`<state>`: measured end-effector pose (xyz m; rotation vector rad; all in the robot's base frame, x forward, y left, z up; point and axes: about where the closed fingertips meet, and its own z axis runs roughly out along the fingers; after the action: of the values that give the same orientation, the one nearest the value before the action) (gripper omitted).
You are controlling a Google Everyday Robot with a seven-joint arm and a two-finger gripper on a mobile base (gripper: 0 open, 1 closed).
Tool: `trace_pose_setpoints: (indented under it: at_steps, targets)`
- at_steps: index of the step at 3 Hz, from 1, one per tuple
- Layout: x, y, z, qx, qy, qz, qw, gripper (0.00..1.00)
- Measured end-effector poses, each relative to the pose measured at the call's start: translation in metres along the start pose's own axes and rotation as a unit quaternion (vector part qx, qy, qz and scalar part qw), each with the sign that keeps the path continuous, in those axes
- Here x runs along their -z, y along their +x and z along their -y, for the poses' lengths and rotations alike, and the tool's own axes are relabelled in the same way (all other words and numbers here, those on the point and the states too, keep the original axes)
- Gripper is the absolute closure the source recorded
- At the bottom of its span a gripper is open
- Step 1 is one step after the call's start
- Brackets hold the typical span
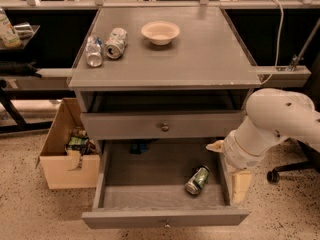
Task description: Pick green can from middle drawer and place on counter
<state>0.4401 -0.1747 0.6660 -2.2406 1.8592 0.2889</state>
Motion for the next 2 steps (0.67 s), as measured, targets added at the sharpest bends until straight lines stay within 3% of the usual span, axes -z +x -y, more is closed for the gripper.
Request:
trace_pose_setpoints:
  at_steps: [2]
  targets:
    - [-0.057, 0.030, 0.023, 0.000, 0.004, 0.005, 1.0000, 0.00]
